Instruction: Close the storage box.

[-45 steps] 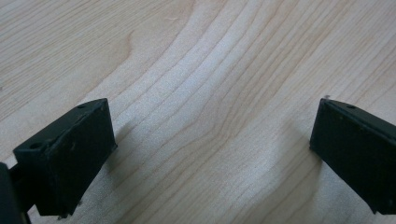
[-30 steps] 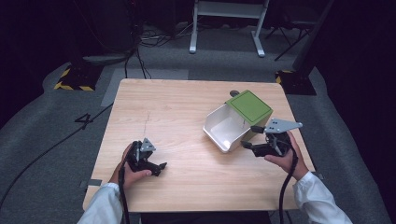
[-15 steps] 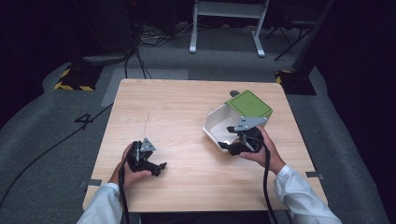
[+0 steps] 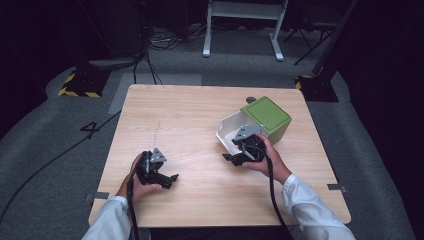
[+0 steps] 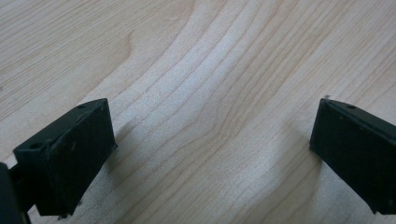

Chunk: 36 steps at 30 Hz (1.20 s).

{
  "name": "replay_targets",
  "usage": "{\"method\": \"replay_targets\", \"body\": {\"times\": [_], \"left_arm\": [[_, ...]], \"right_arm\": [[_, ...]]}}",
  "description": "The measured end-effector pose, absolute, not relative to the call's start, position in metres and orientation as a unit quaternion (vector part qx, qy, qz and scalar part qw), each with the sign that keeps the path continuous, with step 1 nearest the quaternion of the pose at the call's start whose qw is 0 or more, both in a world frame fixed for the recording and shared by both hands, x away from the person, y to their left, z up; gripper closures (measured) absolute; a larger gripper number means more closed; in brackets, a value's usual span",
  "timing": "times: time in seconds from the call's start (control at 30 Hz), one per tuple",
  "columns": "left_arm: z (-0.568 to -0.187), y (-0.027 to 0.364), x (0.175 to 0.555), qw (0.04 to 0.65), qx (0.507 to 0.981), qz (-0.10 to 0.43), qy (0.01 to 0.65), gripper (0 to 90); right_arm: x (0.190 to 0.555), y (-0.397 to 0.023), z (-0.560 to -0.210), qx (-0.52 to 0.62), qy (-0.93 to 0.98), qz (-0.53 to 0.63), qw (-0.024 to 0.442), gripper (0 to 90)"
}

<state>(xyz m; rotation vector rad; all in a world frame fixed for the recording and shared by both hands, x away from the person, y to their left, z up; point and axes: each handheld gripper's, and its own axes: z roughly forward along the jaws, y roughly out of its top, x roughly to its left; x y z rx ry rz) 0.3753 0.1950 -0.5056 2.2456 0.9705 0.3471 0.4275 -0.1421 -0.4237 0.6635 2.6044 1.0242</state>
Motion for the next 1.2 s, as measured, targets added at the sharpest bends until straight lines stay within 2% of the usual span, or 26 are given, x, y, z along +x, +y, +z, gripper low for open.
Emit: {"method": "replay_targets", "body": {"times": [0.13,0.4,0.6,0.67,0.73,0.8,1.0,1.2], "left_arm": [[-0.506,0.195,0.375,0.329,0.858,0.133,0.372,0.2],[-0.506,0.195,0.375,0.329,0.858,0.133,0.372,0.2],[-0.506,0.195,0.375,0.329,0.858,0.133,0.372,0.2],[-0.506,0.195,0.375,0.329,0.858,0.133,0.372,0.3],[-0.506,0.195,0.375,0.329,0.858,0.133,0.372,0.2],[-0.506,0.195,0.375,0.329,0.858,0.133,0.372,0.2],[-0.506,0.195,0.375,0.329,0.858,0.133,0.372,0.2],[-0.506,0.195,0.375,0.329,0.857,0.133,0.373,0.2]], "right_arm": [[0.427,-0.144,-0.428,0.240,0.896,0.351,0.126,37.2],[0.421,-0.142,-0.428,0.245,0.900,0.330,0.148,40.8],[0.407,-0.122,-0.427,0.220,0.911,0.306,0.170,40.1],[0.410,-0.118,-0.433,0.233,0.910,0.299,0.170,42.4],[0.411,-0.117,-0.435,0.237,0.909,0.299,0.170,40.7],[0.412,-0.110,-0.440,0.243,0.909,0.280,0.192,38.4],[0.421,-0.100,-0.445,0.266,0.905,0.257,0.210,38.2],[0.437,-0.102,-0.444,0.293,0.902,0.239,0.209,43.7]]}}
